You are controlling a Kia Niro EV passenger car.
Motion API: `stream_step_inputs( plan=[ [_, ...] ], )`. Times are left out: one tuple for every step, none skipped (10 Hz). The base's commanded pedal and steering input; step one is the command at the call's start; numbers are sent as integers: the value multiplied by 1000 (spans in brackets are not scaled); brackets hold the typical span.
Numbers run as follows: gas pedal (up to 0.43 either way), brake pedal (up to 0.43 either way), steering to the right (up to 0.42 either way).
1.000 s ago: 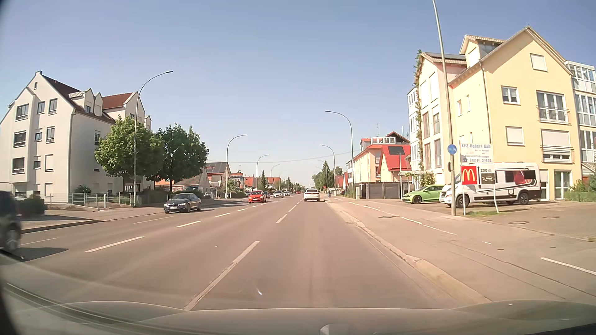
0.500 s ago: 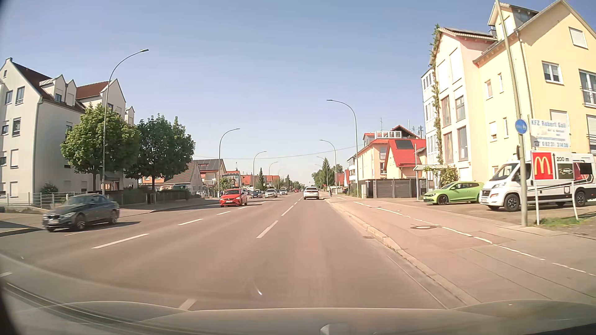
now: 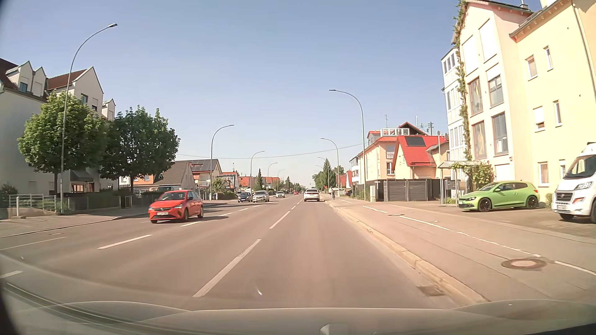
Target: Follow the waypoints while adhering to traffic rules and regulations
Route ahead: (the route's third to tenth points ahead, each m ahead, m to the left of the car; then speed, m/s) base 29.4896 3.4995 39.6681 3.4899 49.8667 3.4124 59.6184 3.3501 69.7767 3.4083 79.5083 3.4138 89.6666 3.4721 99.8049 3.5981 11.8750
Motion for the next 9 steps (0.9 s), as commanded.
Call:
stream_step_inputs(
  plan=[
    [197,0,-7],
    [197,0,-8],
    [197,0,-8],
    [197,0,-8],
    [189,0,-8],
    [189,0,-8],
    [189,0,-8],
    [189,0,-7],
    [189,0,-7]
  ],
)
